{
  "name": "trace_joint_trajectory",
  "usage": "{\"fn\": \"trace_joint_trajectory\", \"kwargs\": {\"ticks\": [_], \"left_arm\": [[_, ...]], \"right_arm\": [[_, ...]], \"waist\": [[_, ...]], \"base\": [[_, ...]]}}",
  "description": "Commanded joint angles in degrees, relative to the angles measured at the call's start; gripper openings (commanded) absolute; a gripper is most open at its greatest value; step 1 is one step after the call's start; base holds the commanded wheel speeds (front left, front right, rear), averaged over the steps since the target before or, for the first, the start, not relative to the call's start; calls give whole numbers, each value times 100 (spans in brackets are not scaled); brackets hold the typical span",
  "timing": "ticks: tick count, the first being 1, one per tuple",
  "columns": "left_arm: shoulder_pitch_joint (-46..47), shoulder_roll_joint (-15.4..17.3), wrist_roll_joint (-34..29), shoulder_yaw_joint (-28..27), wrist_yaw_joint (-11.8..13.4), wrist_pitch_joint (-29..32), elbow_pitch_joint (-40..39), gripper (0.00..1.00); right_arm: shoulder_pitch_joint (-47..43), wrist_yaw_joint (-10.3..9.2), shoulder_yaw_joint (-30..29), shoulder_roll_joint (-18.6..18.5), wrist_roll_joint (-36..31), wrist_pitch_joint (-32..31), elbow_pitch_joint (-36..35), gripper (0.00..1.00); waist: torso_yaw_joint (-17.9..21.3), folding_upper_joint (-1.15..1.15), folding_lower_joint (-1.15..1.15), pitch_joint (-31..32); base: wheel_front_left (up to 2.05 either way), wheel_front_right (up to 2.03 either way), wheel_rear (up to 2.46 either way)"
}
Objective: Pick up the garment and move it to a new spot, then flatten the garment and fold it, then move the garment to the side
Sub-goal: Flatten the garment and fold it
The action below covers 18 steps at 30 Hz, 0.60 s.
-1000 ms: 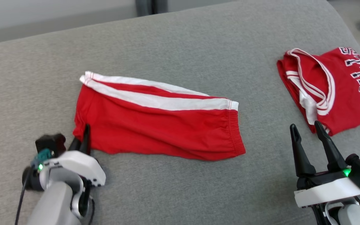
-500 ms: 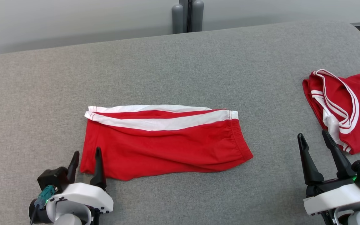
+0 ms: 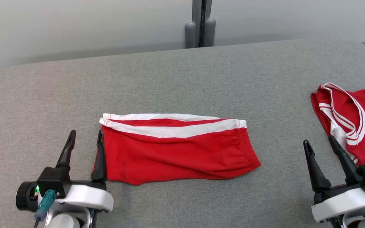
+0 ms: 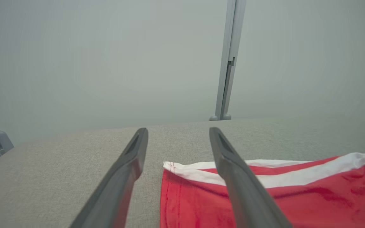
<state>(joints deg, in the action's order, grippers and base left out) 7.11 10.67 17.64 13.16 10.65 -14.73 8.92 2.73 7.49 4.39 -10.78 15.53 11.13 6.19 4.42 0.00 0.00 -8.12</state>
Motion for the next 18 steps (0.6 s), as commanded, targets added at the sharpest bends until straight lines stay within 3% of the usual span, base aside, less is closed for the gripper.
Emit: {"fn": "trace_joint_trajectory", "kwargs": {"ticks": [1,6,18], "left_arm": [[-115,90,-54,14,26,41,-109,100],[-476,261,3,-10,61,236,-471,100],[-836,237,118,0,195,422,-965,100]], "right_arm": [[-94,1,-17,-32,-36,-38,-35,100],[-218,1,-44,-22,-84,-163,-118,100],[-341,1,-134,-14,-59,-325,-273,100]], "waist": [[-44,0,0,85],[-74,0,0,227],[-170,0,0,285]], "base": [[0,0,0],[0,0,0],[0,0,0]]}}
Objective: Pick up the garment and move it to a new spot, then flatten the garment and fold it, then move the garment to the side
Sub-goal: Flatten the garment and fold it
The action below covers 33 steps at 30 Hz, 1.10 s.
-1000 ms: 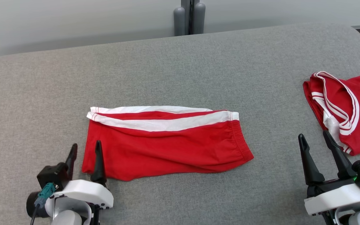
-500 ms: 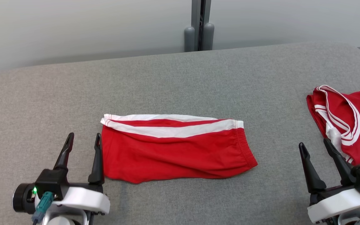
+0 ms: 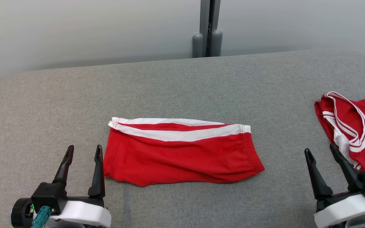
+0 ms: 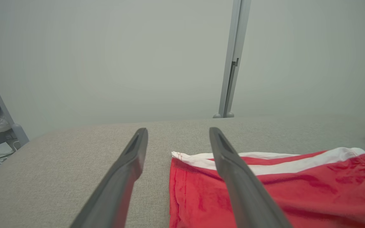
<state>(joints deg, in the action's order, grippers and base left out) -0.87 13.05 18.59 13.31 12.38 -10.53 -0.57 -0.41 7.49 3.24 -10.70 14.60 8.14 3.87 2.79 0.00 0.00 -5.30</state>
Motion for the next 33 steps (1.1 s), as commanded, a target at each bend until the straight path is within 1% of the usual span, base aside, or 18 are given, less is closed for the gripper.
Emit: {"fn": "trace_joint_trajectory", "kwargs": {"ticks": [1,5,8,12,17,21,28,33], "left_arm": [[-39,-1,29,-19,26,-12,-19,100],[31,-14,41,-9,27,-58,-27,100],[176,-25,13,34,6,-55,-30,100],[337,-34,-40,115,-33,-63,-12,100],[596,-102,-52,199,-97,-131,83,100],[740,-161,-34,235,-130,-207,192,100],[888,-190,10,192,-169,-304,315,100],[975,-191,20,169,-162,-348,360,100]], "right_arm": [[-23,1,-22,-30,40,-36,-41,100],[-30,1,-62,-39,80,-80,-10,100],[67,1,-35,-69,154,-130,65,100],[359,1,242,-153,260,-300,323,100],[866,0,734,-229,507,-413,935,100],[1177,0,930,-307,663,-348,1505,100],[1330,0,868,-321,976,-235,2357,100],[1441,1,1144,-290,1332,-377,2891,100]], "waist": [[-19,0,0,10],[-131,0,0,25],[-290,0,0,-19],[-552,0,0,-155],[-883,0,0,-366],[-1087,0,0,-485],[-1214,0,0,-577],[-1224,0,0,-656]], "base": [[0,0,0],[0,0,0],[0,0,0],[0,0,0],[0,0,0],[0,0,0],[0,0,0],[0,0,0]]}}
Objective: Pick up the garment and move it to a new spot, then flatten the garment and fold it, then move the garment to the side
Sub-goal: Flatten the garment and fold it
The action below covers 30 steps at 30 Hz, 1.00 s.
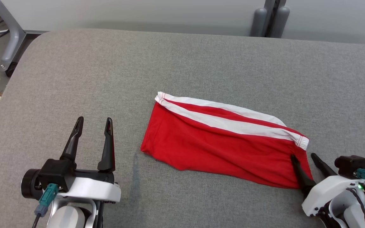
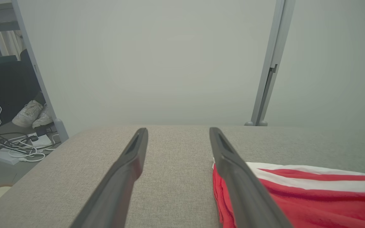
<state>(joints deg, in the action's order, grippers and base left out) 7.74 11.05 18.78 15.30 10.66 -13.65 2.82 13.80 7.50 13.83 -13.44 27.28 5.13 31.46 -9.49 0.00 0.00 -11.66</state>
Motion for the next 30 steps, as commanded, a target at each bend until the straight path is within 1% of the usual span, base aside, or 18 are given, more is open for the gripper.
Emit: {"fn": "trace_joint_trajectory", "kwargs": {"ticks": [1,2,3,4,5,9,13,16,22,26,28,30], "left_arm": [[136,6,2,-35,14,-43,23,100],[148,3,10,-40,14,-47,25,100],[150,11,15,-50,15,-50,28,100],[143,18,17,-58,18,-57,31,100],[143,25,13,-62,26,-54,37,100],[171,20,4,-69,40,-73,58,100],[230,3,27,-62,62,-81,87,100],[256,8,29,-59,71,-82,97,100],[234,37,35,-75,100,-91,102,100],[178,46,41,-95,125,-99,85,100],[146,51,54,-95,142,-100,78,100],[140,62,62,-93,145,-99,70,100]], "right_arm": [[45,0,152,-12,148,-100,219,100],[83,0,213,-6,245,-87,291,49],[121,0,290,-4,342,-103,347,39],[152,0,362,-15,407,-93,382,11],[182,0,422,-18,514,-62,409,0],[237,-2,633,-211,849,70,457,0],[198,-25,592,-512,1144,275,539,0],[180,-25,590,-639,1261,362,585,0],[204,-21,809,-982,1638,365,526,0],[219,4,1102,-1072,2197,168,15,0],[221,5,1152,-1104,2790,43,-394,0],[198,4,1181,-1254,3294,-120,-830,0]], "waist": [[12,0,0,-35],[22,0,0,-53],[37,0,0,-70],[59,0,0,-86],[82,0,0,-99],[198,0,0,-109],[294,0,0,-111],[330,0,0,-113],[421,0,0,-101],[504,0,0,-73],[547,0,0,-65],[581,0,0,-62]], "base": [[0,0,0],[0,0,0],[0,0,0],[0,0,0],[0,0,0],[0,0,0],[0,0,0],[0,0,0],[0,0,0],[0,0,0],[0,0,0],[0,0,0]]}}
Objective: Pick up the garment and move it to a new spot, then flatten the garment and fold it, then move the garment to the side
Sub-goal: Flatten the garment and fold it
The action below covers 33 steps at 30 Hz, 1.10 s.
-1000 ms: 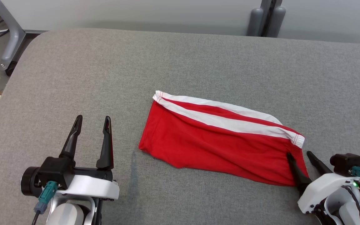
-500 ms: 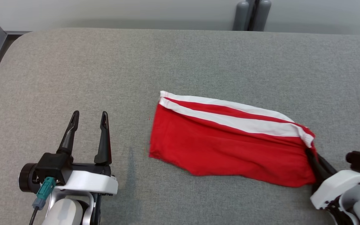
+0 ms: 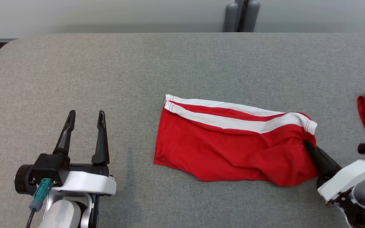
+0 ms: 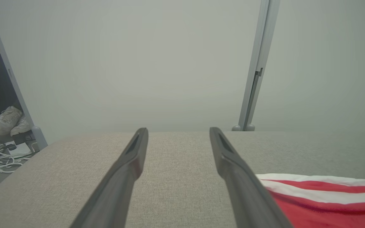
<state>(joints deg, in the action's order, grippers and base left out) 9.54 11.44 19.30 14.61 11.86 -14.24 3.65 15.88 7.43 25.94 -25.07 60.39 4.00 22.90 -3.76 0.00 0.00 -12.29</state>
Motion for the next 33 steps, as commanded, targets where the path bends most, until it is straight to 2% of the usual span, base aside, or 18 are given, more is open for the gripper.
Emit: {"fn": "trace_joint_trajectory", "kwargs": {"ticks": [1,6,13,22,33], "left_arm": [[-34,22,11,-20,26,-34,-15,100],[57,32,6,22,18,-27,-19,100],[178,-19,10,96,0,-35,12,100],[306,-106,8,186,-19,-56,73,100],[338,-215,-27,235,-21,-78,180,100]], "right_arm": [[-38,11,-30,-139,275,-104,-174,0],[24,12,1,-334,1313,-453,-1073,0],[391,12,331,-20,2199,-938,-1618,0],[1196,12,1087,745,2242,-1077,-1062,0],[1666,12,1582,1145,2245,-528,-228,0]], "waist": [[21,0,0,4],[28,0,0,-6],[-148,0,0,-54],[-499,0,0,-230],[-750,0,0,-345]], "base": [[0,0,0],[0,0,0],[0,0,0],[0,0,0],[0,0,0]]}}
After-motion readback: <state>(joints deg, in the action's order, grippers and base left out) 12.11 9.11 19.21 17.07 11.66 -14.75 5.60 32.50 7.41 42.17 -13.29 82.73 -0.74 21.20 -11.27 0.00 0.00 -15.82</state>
